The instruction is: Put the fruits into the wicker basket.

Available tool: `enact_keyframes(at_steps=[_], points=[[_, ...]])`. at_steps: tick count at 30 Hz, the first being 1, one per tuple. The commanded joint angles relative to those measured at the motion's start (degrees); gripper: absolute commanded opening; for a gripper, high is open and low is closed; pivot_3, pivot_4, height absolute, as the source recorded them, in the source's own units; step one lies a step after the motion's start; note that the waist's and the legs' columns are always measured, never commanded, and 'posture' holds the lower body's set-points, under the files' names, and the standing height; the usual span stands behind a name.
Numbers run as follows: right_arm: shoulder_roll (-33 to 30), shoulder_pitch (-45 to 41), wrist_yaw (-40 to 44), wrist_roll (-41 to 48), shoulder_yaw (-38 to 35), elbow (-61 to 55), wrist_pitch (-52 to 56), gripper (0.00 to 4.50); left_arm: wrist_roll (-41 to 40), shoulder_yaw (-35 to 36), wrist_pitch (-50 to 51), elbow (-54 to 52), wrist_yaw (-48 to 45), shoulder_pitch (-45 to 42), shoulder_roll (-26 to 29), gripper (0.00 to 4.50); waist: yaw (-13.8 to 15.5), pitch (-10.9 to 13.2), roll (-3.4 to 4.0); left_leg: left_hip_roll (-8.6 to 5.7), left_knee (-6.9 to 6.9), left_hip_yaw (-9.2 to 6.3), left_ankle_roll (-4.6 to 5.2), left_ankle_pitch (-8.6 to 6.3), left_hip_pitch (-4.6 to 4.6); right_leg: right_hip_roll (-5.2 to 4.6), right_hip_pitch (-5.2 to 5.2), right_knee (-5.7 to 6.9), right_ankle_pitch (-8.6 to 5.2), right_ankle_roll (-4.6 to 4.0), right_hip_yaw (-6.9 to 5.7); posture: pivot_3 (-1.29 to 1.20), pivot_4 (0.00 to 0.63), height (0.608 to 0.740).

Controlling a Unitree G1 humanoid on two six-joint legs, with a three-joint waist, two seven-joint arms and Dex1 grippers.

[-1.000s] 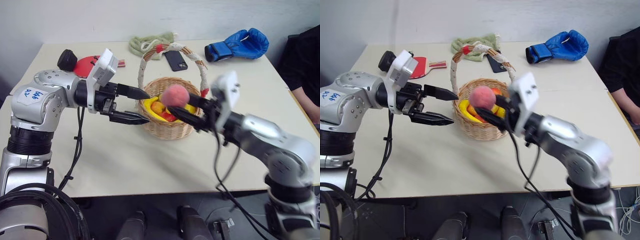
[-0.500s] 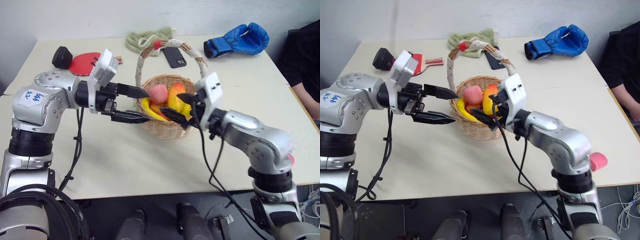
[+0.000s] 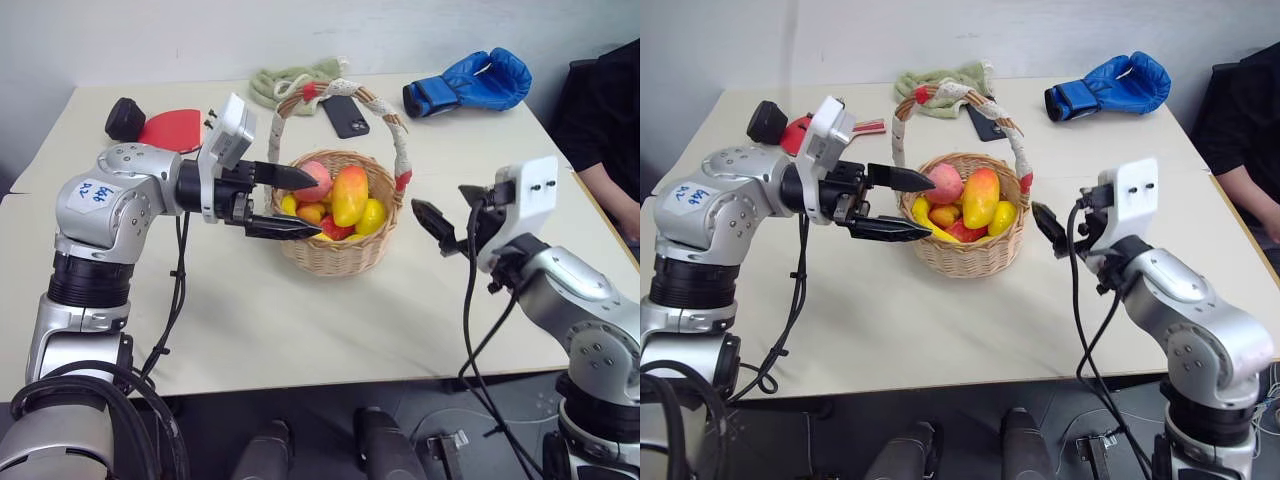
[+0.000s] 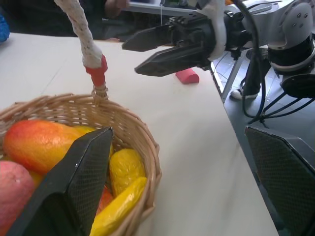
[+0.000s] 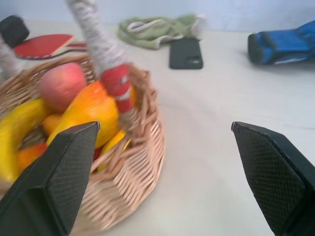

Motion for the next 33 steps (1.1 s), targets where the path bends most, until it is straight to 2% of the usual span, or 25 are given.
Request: enact_keyframes(at_steps=[1, 11, 15, 24, 25, 30, 33], points=[[0.97, -3.01, 1.28, -3.71, 2.19, 3.42, -3.99, 4.48, 0.37, 1.07, -1.33, 0.33, -0.38, -1.40, 0.15, 4.50, 0.06, 0.00, 0.00, 0.00, -0.01, 0.00, 0.00, 0.00, 0.00, 0.00, 0.00, 0.01, 0.00, 0.00, 0.00, 0.00, 0.150, 0.740], [4.32, -10.73, 5.45, -9.43, 6.87, 13.21, -7.87, 4.48, 0.61, 1.60, -1.64, 1.12, -0.37, -1.88, -0.11, 4.50, 0.02, 0.00, 0.00, -0.05, 0.04, 0.00, 0.02, 0.00, -0.04, -0.05, 0.00, 0.00, 0.00, 0.00, -0.02, 0.00, 0.150, 0.740], [5.71, -12.63, 6.10, -11.09, 6.95, 16.24, -8.81, 3.58, 0.47, 1.71, -1.32, 0.81, -0.05, -1.80, -0.17, 4.50, 0.07, 0.00, 0.00, -0.03, 0.03, -0.02, 0.01, 0.01, -0.03, -0.04, -0.01, 0.02, 0.00, 0.00, -0.03, 0.00, 0.150, 0.740], [7.26, -12.21, 7.75, -12.33, 7.12, 14.97, -8.61, 0.46, 0.48, 1.87, -1.39, 1.56, 0.20, -2.56, -0.15, 4.50, 0.02, 0.00, 0.00, -0.04, 0.04, -0.03, 0.01, 0.01, -0.05, -0.04, -0.01, 0.09, 0.00, 0.00, -0.04, 0.00, 0.150, 0.740], [7.33, -12.02, 7.92, -12.59, 7.12, 14.78, -8.68, 0.31, 0.54, 1.82, -1.46, 1.78, 0.16, -2.72, -0.21, 4.50, -0.01, 0.00, 0.00, -0.04, 0.04, -0.03, 0.01, 0.01, -0.05, -0.04, -0.01, 0.09, 0.00, 0.00, -0.04, 0.00, 0.150, 0.740], [4.59, -9.43, 8.47, -12.58, 3.22, 10.05, -8.50, 0.31, 0.59, 1.56, -1.91, 2.68, -0.01, -3.31, -1.18, 4.50, 0.14, 0.00, 0.00, -0.05, 0.04, -0.04, 0.01, 0.01, -0.07, -0.05, -0.02, 0.12, 0.01, 0.00, -0.06, 0.00, 0.150, 0.740], [-2.40, -6.83, 8.38, -14.71, -3.02, 7.38, -7.84, 0.31, 0.44, 1.63, -2.26, 3.57, -0.12, -4.03, -2.35, 4.50, 0.66, 0.00, 0.00, -0.09, 0.09, -0.05, 0.03, 0.01, -0.11, -0.10, -0.01, 0.12, 0.01, 0.01, -0.08, 0.00, 0.150, 0.740]])
